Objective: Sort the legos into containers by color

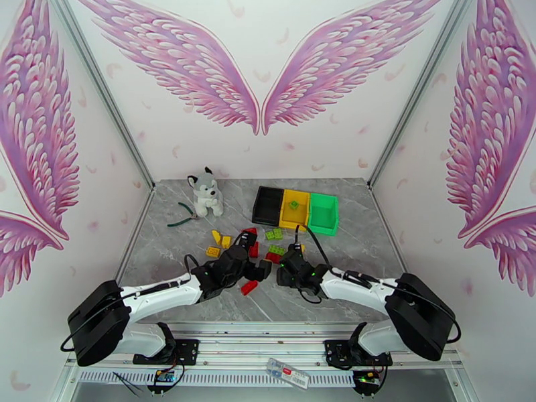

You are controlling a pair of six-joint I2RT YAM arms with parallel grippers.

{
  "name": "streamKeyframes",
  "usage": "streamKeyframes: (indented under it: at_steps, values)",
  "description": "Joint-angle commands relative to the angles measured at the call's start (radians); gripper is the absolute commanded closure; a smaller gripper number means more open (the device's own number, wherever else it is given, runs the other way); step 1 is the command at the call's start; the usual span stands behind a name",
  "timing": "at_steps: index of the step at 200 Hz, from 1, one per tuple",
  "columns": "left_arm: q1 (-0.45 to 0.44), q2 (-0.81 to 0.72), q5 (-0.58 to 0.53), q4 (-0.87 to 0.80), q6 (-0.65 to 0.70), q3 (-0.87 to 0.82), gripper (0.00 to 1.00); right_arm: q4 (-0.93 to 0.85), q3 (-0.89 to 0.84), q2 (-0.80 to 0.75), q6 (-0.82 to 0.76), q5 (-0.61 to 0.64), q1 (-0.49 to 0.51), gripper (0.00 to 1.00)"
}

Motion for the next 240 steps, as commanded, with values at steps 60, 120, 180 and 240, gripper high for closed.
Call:
streamKeyframes:
  at_steps: [60, 120, 180, 240]
  values:
    - [0.028, -0.032, 0.024, -0.003, -0.019, -0.013, 0.01, -0.052, 0.119, 0.151, -0.011, 0.102, -0.005, 0.42]
    - [0.034, -0.035, 0.029, -0.006, -0.021, -0.016, 0.01, -0.041, 0.140, 0.178, -0.037, 0.080, -0.050, 0.58]
    - [0.040, -0.012, 0.032, 0.024, 0.000, -0.018, 0.01, -0.044, 0.191, 0.111, -0.106, 0.032, -0.135, 0.77]
    - [0.039, 0.055, 0.060, 0.099, 0.050, -0.011, 0.01, -0.056, 0.408, 0.172, -0.194, -0.012, -0.327, 0.78]
